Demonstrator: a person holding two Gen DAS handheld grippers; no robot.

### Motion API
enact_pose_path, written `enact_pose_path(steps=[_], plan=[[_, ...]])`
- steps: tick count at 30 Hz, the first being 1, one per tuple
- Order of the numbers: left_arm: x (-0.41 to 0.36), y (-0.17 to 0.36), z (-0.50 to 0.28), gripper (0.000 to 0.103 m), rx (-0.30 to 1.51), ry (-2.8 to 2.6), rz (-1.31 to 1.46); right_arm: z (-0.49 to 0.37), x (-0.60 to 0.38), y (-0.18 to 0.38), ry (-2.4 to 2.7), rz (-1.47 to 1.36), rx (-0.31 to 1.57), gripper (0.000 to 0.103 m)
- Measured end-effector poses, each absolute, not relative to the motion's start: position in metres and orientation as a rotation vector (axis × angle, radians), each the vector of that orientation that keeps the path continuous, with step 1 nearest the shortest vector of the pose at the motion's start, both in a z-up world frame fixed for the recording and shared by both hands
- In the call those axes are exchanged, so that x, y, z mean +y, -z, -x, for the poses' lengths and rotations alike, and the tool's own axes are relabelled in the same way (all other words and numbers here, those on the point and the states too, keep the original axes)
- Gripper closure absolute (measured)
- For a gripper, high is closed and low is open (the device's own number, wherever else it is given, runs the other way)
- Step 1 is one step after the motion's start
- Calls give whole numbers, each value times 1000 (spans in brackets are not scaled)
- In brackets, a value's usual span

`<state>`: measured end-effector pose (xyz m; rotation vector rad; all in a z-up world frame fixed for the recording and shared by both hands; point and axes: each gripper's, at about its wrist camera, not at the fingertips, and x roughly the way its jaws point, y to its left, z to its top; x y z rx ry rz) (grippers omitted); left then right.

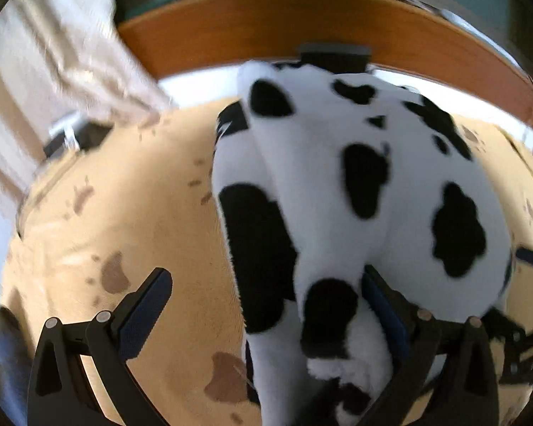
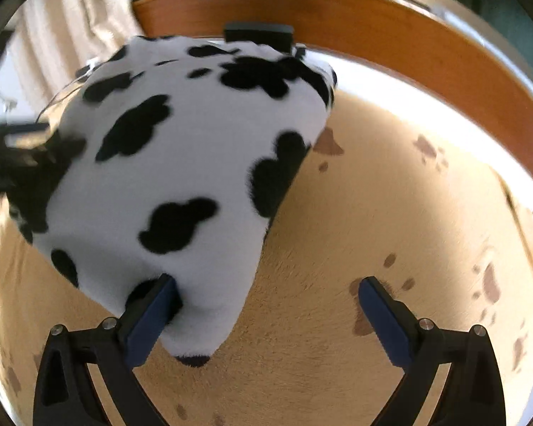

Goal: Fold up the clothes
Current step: 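Press the folded fleece flat with both open grippers, then withdraw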

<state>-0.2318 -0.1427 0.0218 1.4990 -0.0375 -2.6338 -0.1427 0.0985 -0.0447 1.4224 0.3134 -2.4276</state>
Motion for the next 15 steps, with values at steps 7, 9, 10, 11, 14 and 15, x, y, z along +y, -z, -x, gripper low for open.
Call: enact_pose_path(steps=[7,9,10,11,14,15], plan=[[-144,-42,234,0,-89,2629,-1551,105,105,8,2441,-1342,405,2],[-161,-57,218,0,103,2656,-1520,83,119,5,2424,-1334,368,1],[-169,-65,209,0,199,2671,-1498,71,127,6,2414,-1344,347,1],[-176,-71,198,0,291,2686,-1480,60,135,8,2406,-1356,327,1],[-193,-86,169,0,476,2670,-1438,22,154,15,2397,-1382,257,1],[-197,-90,159,0,519,2656,-1430,13,158,16,2395,-1388,233,1]])
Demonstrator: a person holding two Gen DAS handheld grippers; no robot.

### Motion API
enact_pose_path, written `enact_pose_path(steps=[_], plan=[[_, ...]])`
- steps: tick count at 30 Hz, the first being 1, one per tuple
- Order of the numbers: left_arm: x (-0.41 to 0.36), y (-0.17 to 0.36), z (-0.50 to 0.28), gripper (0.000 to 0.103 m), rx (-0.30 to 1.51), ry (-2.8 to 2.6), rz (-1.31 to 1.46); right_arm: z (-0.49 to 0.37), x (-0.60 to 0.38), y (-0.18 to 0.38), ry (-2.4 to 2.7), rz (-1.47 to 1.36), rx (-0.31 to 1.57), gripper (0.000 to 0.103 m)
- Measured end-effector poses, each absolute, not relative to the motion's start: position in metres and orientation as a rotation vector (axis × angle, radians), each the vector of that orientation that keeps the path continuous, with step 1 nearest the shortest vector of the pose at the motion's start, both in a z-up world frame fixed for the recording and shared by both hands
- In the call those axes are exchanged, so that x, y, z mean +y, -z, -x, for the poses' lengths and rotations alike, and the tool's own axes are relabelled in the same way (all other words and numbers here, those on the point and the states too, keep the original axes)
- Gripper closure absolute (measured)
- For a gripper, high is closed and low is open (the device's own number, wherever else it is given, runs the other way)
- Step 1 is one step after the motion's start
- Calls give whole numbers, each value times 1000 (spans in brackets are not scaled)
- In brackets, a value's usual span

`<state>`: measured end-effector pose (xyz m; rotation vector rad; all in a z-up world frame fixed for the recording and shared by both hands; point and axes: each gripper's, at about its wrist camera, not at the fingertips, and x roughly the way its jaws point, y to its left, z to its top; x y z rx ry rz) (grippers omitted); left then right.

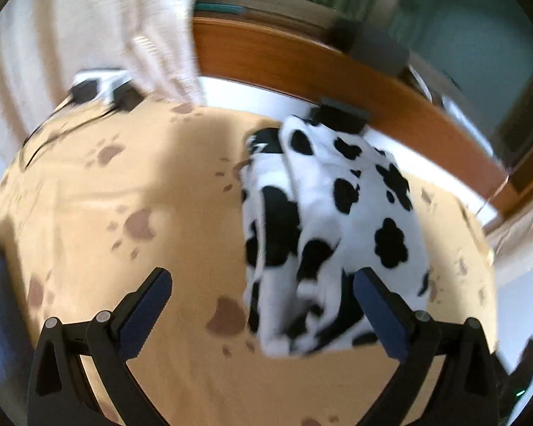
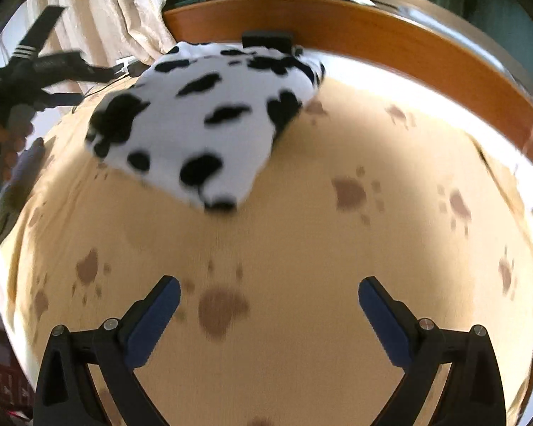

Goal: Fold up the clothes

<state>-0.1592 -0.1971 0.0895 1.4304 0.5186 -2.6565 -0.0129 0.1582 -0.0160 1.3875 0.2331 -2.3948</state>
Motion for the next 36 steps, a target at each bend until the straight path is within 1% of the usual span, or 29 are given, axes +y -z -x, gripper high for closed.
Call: enact_pose_path(steps=[4,8,12,15,17,19,22,24,27,29,32,36], plan=[[-200,-94,141,0,541,2641,-1442,-11,168,26,2378,-1408,128,1],[-209,-94,137,0,661,2647,-1461,-24,163,35,2358,-1443,87,1],[-221,-89,154,0,799,2644,-1506,-26,156,34,2374,-1439,117,1],[-229,-81,171,0,841,2626,-1556,-22,152,33,2405,-1446,139,1],[-237,-75,183,0,878,2611,-1593,-12,149,34,2426,-1484,114,1],[-248,-63,196,0,1010,2596,-1644,-6,143,38,2431,-1524,111,1],[-261,-39,215,0,1344,2543,-1715,-1,133,44,2437,-1582,124,1],[-266,-27,227,0,1463,2520,-1731,-3,129,49,2450,-1619,111,1],[-267,-11,248,0,1426,2535,-1783,-9,127,59,2460,-1700,58,1],[-266,-1,259,0,1393,2535,-1834,-14,122,61,2480,-1719,109,1],[-262,11,270,0,1435,2531,-1872,-19,115,61,2480,-1740,160,1],[-257,21,281,0,1538,2519,-1905,-19,118,58,2514,-1750,104,1]])
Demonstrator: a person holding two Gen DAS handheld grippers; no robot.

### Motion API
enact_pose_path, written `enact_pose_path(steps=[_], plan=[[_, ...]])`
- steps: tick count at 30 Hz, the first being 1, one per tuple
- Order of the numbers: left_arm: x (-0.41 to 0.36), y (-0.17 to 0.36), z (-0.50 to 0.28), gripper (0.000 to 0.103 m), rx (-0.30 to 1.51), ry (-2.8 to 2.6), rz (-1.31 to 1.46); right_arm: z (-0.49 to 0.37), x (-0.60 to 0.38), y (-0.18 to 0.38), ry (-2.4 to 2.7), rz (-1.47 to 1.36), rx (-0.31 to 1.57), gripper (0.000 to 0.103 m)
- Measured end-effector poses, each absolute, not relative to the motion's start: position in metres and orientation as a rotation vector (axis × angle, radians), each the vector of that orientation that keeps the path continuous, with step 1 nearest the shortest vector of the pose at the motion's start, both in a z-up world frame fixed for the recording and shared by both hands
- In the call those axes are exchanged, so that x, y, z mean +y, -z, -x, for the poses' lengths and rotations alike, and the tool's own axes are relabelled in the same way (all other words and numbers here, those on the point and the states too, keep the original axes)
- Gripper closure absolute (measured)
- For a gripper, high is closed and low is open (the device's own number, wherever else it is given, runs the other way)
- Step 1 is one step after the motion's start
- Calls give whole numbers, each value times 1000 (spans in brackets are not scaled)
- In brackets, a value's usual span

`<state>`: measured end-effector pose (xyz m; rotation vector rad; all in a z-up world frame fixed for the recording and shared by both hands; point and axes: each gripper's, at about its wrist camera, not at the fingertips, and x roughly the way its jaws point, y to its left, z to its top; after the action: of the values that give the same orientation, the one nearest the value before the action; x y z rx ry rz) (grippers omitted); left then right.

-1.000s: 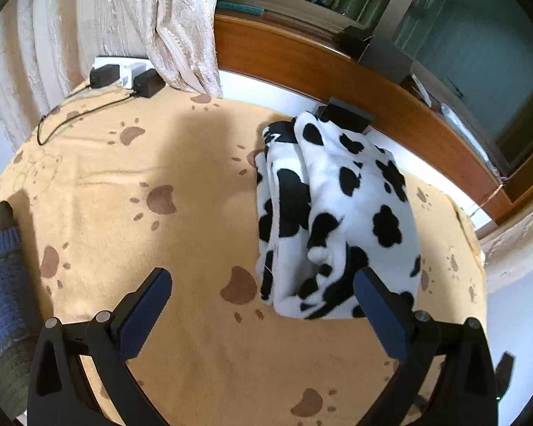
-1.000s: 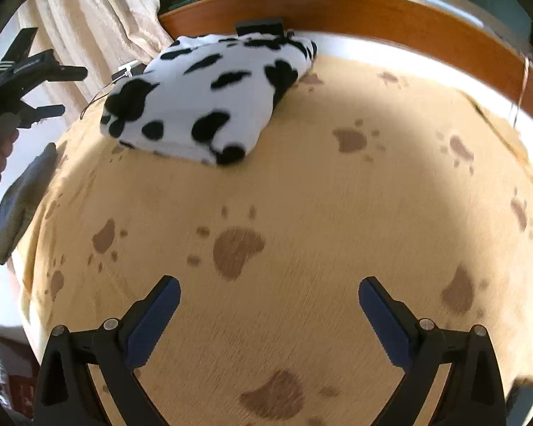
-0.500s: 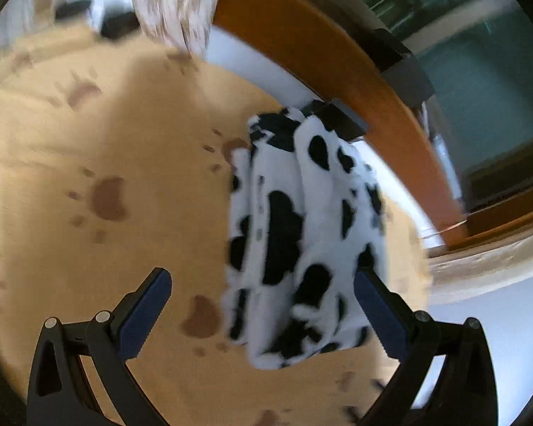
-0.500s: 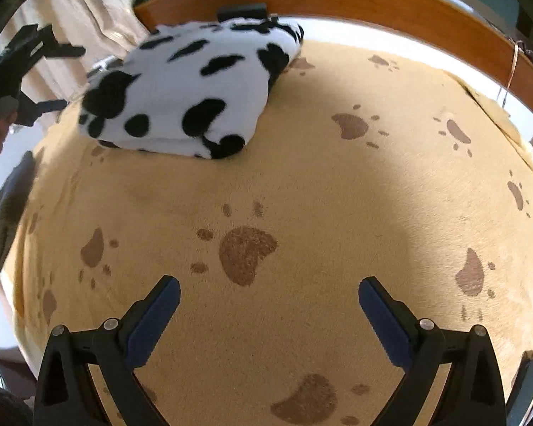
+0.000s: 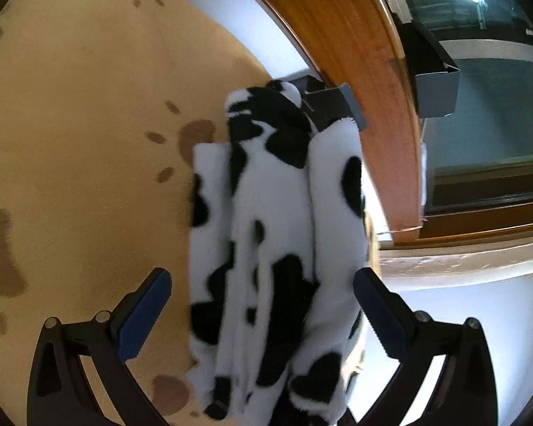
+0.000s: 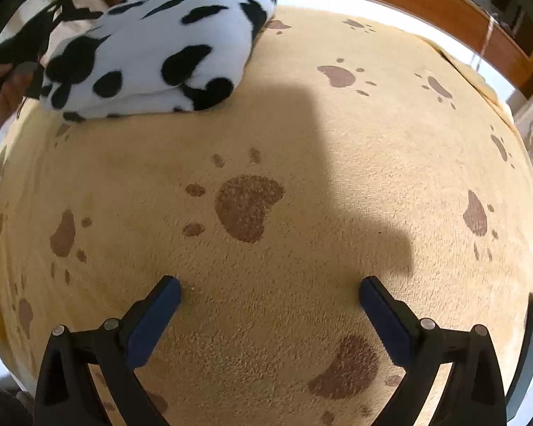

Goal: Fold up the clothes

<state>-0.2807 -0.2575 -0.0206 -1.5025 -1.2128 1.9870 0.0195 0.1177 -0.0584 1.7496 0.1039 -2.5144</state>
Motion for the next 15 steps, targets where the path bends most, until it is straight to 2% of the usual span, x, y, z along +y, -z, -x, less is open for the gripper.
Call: enact_pose_path(steps=[3,15], plan=[[-253,27,289,0,-1240,-1926,1492,-21,117,57,2553,-1746,86,1],[-242,28,305,0,-1111,-1846,1510,-32,118,48,2616,-1668,76,1]])
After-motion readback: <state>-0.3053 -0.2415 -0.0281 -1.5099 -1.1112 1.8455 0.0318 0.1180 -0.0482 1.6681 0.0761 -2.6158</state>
